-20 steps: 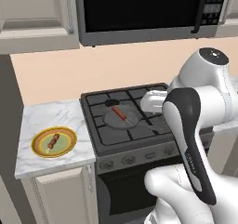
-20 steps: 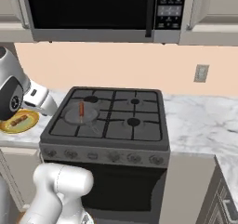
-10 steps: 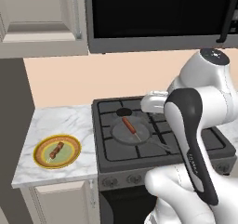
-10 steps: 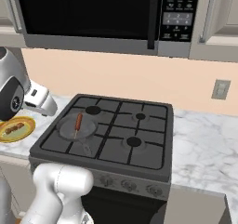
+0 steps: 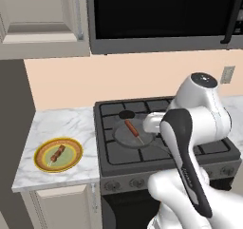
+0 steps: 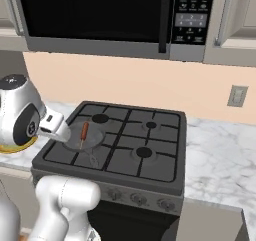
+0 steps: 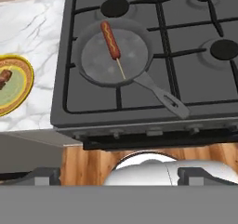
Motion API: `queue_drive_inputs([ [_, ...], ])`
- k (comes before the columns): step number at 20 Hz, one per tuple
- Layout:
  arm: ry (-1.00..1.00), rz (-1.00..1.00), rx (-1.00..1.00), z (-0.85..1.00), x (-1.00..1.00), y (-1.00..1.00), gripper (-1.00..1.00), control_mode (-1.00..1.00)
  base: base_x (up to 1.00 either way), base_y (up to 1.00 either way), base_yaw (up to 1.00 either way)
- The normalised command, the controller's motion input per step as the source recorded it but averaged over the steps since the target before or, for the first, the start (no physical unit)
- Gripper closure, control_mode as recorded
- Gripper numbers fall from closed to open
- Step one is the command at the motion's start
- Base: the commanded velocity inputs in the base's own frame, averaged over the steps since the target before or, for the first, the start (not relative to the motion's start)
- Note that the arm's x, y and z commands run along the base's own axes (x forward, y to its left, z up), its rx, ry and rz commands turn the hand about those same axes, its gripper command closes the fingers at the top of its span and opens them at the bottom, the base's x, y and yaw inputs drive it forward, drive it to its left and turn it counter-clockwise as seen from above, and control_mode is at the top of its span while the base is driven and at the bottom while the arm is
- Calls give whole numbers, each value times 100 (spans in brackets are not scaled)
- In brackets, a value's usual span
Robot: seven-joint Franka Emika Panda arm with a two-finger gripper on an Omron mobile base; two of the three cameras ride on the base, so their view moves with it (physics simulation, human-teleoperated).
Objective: Place the cold items (apple and kiwi) from the fridge in one tupperware on the dining counter. Place the warm items (hot dog and kebab skewer) in the stove area in another tupperware.
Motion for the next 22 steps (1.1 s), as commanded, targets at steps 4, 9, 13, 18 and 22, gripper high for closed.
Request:
queue_drive_inputs([
  [4,0,7,0,-49,57,-12,-100,-100,0,0,0],
  [9,12,2,-3,-28,84,0,-100,-100,0,0,0],
  [13,33,0,-8,-12,81,4,-100,-100,0,0,0],
  [18,27,0,-3,-34,65,13,-100,-100,0,0,0],
  [22,11,0,-1,-47,54,13,-100,-100,0,0,0],
])
